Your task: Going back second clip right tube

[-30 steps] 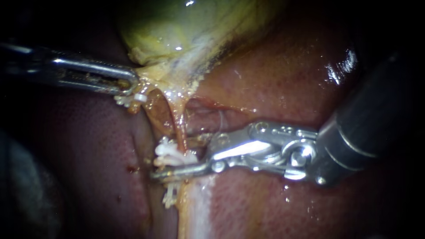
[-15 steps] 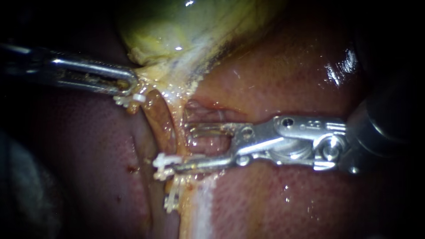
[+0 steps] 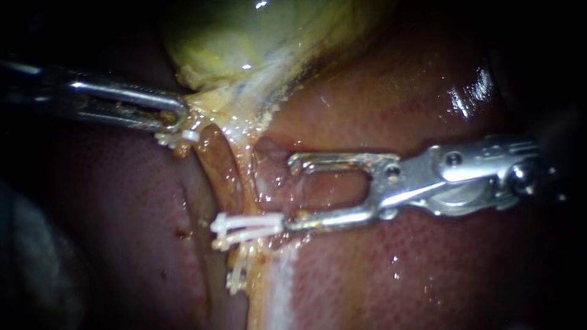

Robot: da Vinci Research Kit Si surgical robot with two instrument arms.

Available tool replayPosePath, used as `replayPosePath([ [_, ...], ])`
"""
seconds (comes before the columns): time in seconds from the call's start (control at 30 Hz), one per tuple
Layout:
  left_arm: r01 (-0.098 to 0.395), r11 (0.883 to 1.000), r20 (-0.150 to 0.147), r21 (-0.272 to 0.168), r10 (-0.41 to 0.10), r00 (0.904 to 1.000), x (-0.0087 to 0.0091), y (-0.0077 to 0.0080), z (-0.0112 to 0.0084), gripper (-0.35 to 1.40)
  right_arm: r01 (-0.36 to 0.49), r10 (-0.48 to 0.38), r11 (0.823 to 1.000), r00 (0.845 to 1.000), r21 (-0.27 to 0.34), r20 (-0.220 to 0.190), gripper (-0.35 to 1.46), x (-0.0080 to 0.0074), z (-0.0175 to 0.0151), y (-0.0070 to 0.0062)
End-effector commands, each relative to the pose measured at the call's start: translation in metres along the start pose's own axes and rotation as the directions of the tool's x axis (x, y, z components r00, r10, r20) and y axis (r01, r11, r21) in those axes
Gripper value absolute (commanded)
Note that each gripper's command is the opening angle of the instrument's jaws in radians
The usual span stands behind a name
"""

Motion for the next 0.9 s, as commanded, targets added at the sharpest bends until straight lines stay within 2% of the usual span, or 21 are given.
replayPosePath([
  [0.03, 0.000, 1.000, 0.000, 0.000, 0.000, 1.0000, 0.0000, 0.0000, 0.0000, -0.35, 0.011, -0.011, 1.000, 1.000, 0.003, 0.006, 0.50, 0.0000, -0.0004, 0.0000],
  [0.1, 0.000, 1.000, 0.000, 0.000, 0.000, 1.0000, 0.0000, 0.0000, 0.0000, -0.35, 0.036, -0.036, 0.999, 0.999, 0.007, 0.019, 0.50, -0.0001, -0.0012, -0.0001],
  [0.3, 0.000, 1.000, 0.003, 0.002, 0.000, 1.0000, -0.0001, 0.0000, 0.0000, -0.35, 0.101, -0.102, 0.995, 0.990, 0.020, 0.095, 0.50, -0.0006, -0.0033, -0.0005],
  [0.7, -0.001, 1.000, 0.002, 0.004, 0.001, 1.0000, -0.0003, -0.0001, 0.0003, -0.35, 0.123, -0.125, 0.992, 0.988, 0.026, 0.095, 0.50, -0.0007, -0.0052, -0.0003],
  [0.9, -0.004, 1.000, 0.000, 0.008, 0.004, 1.0000, -0.0004, -0.0005, 0.0012, -0.35, 0.123, -0.125, 0.992, 0.988, 0.027, 0.095, 0.50, -0.0006, -0.0055, -0.0003],
])
